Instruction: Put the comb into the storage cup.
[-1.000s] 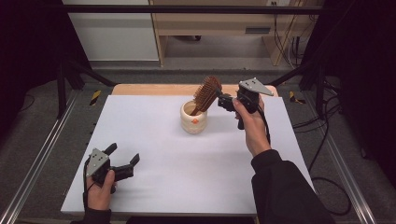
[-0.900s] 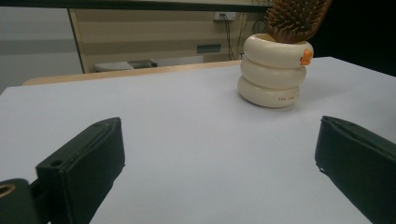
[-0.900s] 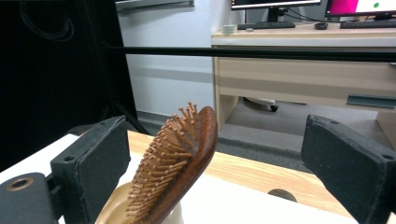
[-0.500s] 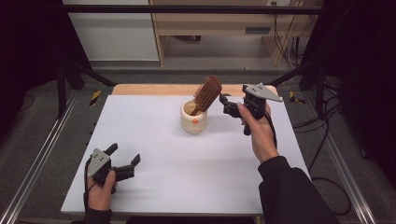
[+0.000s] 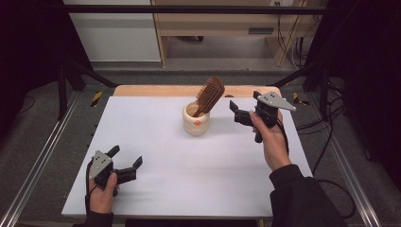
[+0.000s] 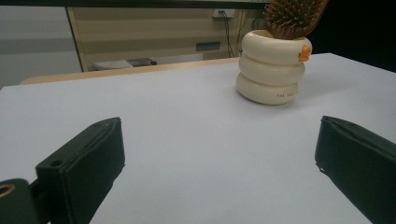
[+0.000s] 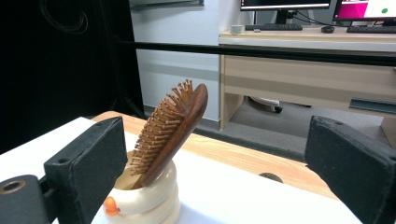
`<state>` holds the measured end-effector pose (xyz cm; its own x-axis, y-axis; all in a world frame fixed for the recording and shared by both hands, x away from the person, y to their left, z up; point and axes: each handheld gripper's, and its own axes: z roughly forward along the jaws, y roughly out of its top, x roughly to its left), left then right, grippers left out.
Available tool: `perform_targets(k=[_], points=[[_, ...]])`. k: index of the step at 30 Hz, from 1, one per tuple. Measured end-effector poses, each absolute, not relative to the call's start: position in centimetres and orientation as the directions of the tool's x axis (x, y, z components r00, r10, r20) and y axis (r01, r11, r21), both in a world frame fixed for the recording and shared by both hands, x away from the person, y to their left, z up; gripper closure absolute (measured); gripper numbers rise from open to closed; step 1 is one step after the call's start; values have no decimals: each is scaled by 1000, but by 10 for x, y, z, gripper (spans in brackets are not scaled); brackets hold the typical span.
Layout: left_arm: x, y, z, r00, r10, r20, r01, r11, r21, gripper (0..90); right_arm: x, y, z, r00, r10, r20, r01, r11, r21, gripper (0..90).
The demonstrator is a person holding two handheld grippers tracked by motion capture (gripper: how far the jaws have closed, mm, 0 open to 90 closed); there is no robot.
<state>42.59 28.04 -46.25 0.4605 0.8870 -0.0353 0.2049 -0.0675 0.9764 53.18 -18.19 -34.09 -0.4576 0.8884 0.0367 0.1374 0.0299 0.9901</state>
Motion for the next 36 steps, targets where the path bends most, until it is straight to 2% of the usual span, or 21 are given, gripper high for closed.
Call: perform_targets(k=[25, 36], points=[[424, 285, -462, 446, 894, -35, 190, -56, 980, 15, 497, -211, -345, -485, 874, 37, 115, 22, 993, 49], [422, 286, -460, 446, 894, -42, 175, -41, 984, 14, 477, -230, -364, -470, 881, 49, 125, 11, 992, 51]])
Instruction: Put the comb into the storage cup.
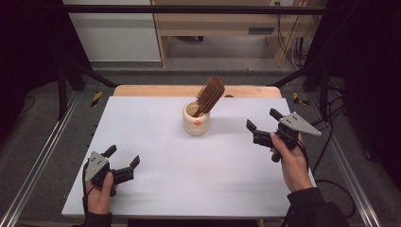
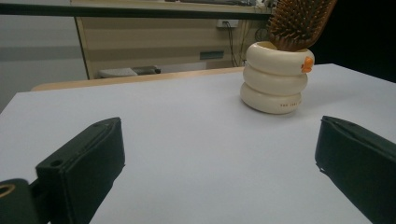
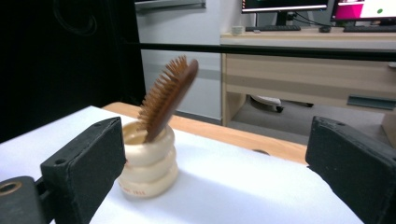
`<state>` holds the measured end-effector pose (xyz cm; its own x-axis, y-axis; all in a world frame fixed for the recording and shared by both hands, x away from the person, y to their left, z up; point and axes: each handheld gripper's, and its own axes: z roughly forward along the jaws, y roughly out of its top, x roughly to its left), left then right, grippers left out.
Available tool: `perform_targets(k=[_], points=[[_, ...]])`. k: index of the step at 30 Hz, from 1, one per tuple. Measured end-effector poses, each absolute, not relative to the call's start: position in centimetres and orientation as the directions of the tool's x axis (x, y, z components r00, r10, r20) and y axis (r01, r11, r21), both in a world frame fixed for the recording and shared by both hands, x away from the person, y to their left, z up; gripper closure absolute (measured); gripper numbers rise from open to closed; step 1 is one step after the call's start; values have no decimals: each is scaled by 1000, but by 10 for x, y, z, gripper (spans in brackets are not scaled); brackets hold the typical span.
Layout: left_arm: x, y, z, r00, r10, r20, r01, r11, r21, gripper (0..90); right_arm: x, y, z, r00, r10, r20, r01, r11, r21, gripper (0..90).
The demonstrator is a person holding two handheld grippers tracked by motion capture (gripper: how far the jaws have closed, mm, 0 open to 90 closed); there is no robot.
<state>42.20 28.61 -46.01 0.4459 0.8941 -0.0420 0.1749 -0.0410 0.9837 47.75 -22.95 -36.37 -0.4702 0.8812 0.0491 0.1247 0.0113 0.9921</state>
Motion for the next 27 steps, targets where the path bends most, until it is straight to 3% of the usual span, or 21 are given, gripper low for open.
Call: perform_targets(k=[16, 27], points=[[418, 293, -460, 445, 894, -53, 172, -27, 985, 14, 441, -279, -415, -394, 915, 88, 161, -26, 987, 47], [405, 307, -461, 445, 892, -79, 166, 5, 986, 16, 421, -295, -438, -404, 908, 111, 167, -46, 985, 43]])
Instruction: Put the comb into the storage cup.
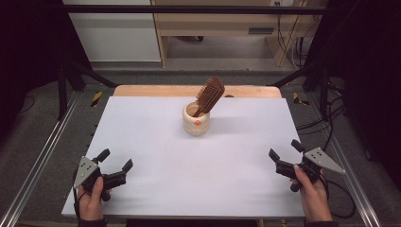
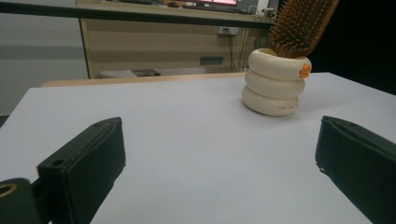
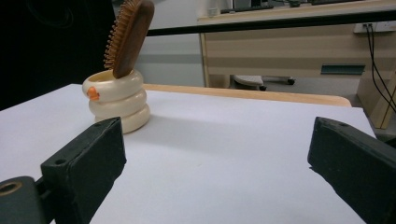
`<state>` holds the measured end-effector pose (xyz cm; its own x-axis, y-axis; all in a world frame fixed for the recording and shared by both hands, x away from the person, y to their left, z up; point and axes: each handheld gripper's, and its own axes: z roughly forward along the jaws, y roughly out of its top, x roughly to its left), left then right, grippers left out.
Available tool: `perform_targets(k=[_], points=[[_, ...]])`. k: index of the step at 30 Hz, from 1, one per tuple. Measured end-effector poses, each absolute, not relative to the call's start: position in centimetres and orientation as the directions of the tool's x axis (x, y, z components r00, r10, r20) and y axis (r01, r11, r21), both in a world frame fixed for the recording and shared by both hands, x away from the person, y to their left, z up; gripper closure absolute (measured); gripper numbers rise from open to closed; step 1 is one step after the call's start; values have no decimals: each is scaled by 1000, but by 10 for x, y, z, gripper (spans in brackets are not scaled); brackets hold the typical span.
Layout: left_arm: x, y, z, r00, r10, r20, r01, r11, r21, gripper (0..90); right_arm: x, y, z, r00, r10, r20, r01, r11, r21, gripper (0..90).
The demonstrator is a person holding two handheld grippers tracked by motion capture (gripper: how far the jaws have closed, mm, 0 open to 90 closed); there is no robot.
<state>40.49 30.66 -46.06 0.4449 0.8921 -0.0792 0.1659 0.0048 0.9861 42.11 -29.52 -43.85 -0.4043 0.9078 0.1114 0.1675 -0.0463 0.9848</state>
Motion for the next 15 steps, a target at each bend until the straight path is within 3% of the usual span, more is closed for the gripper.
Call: perform_targets(k=[15], points=[[398, 306, -460, 489, 870, -66, 138, -3, 990, 18, 415, -276, -460, -497, 863, 88, 151, -13, 988, 39]])
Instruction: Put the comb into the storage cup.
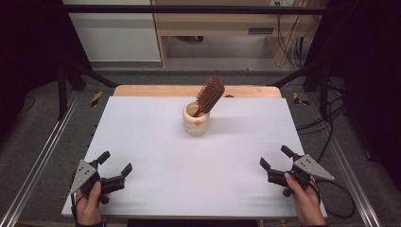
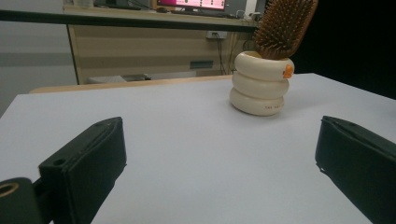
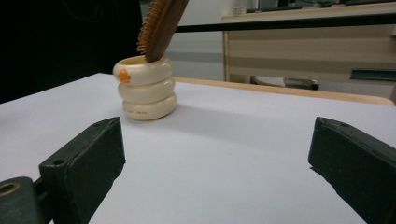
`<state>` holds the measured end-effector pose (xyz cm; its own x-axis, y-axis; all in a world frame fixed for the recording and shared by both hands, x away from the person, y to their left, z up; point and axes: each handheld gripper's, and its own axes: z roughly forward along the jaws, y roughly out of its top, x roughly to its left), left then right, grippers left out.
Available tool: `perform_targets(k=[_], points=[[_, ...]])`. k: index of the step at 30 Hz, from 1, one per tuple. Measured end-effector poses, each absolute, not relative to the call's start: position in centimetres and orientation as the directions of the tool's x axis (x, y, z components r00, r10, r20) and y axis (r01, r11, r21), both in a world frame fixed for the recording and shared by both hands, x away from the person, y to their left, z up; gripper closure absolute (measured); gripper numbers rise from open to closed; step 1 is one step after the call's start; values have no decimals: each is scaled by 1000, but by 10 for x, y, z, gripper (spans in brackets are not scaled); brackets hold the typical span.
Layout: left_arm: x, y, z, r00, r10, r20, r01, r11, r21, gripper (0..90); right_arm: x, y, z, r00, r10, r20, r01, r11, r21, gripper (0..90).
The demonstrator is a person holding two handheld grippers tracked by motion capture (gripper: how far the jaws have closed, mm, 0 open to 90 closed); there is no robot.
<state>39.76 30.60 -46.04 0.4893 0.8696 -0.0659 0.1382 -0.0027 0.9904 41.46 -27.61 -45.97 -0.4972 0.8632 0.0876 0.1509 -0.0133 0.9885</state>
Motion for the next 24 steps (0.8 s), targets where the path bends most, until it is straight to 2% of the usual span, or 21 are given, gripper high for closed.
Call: perform_targets(k=[18, 21, 24], points=[[397, 302, -460, 511, 858, -49, 126, -18, 992, 15, 418, -245, -469, -551, 834, 33, 138, 52, 989, 37], [397, 302, -461, 508, 860, -49, 131, -20, 991, 16, 419, -240, -470, -560, 826, 66, 140, 16, 990, 38], [397, 301, -460, 511, 858, -49, 130, -20, 991, 16, 420, -235, -470, -560, 827, 54, 133, 25, 991, 39]])
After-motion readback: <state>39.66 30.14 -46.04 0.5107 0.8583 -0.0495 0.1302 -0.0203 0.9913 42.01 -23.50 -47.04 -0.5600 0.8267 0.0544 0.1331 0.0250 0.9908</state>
